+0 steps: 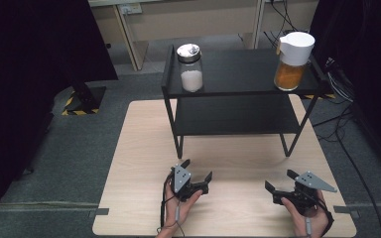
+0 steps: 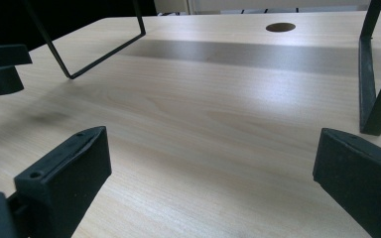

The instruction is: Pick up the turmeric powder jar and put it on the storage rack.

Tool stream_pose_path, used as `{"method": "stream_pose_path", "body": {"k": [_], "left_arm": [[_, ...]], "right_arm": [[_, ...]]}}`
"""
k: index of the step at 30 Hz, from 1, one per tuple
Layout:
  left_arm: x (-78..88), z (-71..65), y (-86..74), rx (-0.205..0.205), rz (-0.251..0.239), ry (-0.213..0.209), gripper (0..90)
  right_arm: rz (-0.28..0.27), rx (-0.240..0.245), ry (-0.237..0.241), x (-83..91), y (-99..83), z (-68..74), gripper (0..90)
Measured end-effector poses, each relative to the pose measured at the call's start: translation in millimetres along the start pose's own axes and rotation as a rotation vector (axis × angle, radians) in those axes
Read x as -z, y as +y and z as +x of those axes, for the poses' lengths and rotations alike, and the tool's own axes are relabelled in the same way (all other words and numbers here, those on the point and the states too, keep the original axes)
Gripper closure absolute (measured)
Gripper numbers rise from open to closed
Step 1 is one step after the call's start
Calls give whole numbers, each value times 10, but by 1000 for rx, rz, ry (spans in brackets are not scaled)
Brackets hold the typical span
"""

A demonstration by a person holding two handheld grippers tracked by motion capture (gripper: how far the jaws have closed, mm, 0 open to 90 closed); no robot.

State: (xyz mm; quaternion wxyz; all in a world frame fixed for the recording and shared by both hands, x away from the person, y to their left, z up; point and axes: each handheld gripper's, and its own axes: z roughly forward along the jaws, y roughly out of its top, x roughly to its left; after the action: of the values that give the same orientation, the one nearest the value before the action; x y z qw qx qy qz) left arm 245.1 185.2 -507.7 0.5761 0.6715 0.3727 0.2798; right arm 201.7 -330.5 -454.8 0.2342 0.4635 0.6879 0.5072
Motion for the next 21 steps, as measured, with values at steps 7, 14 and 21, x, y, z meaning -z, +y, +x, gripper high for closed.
{"method": "stream_pose_path", "body": {"k": [7,14,21], "left_arm": [[1,1,-2,0,-1,0,62],[1,4,-1,2,0,-1,62],[0,4,0,3,0,-1,62]], "right_arm": [[13,3,-17,-21,-27,9,16],[27,11,-32,-51,-41,15,14],[34,11,-37,-60,-50,15,13]]}}
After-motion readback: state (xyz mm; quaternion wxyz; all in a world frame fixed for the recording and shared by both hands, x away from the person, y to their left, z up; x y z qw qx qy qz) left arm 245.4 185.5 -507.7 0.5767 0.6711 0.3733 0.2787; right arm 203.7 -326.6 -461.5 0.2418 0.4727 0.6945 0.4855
